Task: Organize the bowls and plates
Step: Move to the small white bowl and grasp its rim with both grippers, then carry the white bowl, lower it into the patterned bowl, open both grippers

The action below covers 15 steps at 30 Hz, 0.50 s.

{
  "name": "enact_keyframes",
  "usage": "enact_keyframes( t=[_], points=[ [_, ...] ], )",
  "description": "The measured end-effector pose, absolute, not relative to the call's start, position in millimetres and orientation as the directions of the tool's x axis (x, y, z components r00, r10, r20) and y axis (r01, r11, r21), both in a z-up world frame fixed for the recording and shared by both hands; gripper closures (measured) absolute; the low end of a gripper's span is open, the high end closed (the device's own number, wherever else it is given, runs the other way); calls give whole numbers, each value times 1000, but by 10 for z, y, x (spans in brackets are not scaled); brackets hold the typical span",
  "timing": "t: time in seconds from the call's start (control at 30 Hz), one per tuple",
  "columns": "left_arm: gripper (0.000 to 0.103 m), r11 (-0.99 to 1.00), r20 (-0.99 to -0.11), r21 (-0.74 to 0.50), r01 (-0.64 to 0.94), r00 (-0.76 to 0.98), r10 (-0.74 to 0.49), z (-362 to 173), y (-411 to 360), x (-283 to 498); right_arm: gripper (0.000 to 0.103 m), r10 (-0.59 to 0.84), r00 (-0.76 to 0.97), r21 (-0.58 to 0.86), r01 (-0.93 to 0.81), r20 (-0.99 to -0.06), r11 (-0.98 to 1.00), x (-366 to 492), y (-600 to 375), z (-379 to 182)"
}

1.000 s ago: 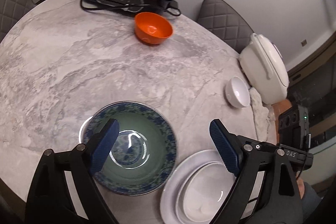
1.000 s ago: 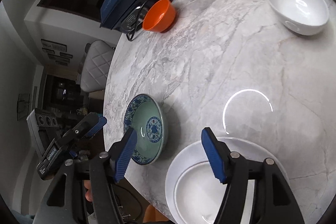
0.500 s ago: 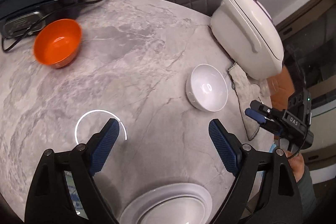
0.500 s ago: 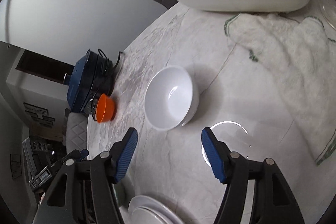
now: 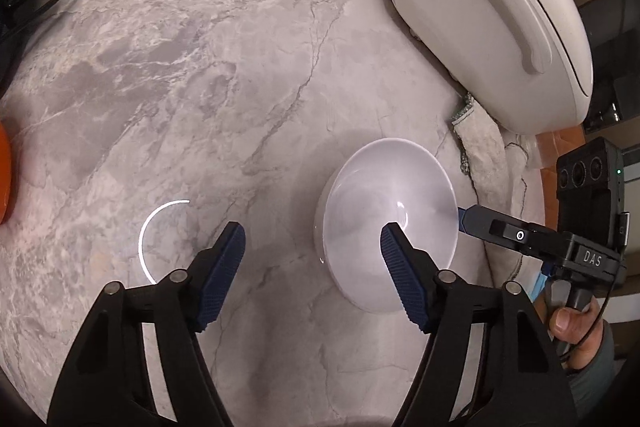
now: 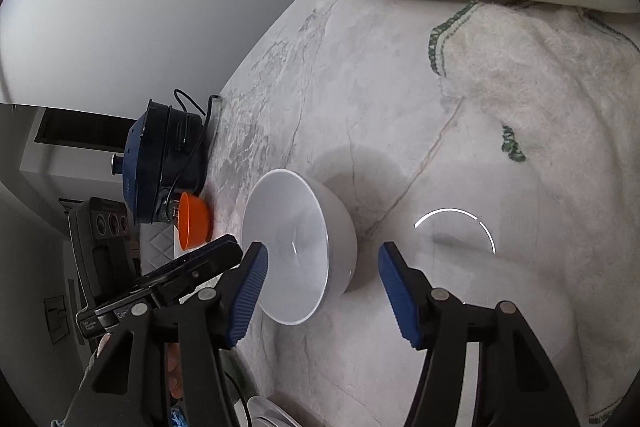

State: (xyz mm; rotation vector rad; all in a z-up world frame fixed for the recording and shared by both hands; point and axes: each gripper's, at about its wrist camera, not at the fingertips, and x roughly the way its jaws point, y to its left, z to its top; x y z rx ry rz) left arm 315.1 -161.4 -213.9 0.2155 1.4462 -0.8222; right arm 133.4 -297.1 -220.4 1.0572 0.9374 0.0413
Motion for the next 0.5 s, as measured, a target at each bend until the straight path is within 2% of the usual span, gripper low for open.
enact_keyframes(
  t=[0.33,0.37,0.4,0.47,0.5],
  points=[
    [57,721,-928,-355,595,-131,-348,-2459,-1714,3082,56,462,593,739,402,-660,540,1456,-2976,-2385],
    [62,720,-927,-358,595,-136,-349,-2473,-1716,3077,60,462,591,738,401,-661,543,1462,-2974,-2394],
    [70,717,-926,-361,596,-140,-350,-2488,-1726,3073,62,463,583,733,402,-667,549,1500,-2948,-2400],
    [80,712,-928,-357,605,-139,-347,-2504,-1759,3040,76,456,571,718,407,-683,565,1514,-2936,-2415],
    [84,711,-927,-357,606,-133,-351,-2500,-1767,3036,79,461,566,718,406,-683,566,1529,-2928,-2427]
  ],
)
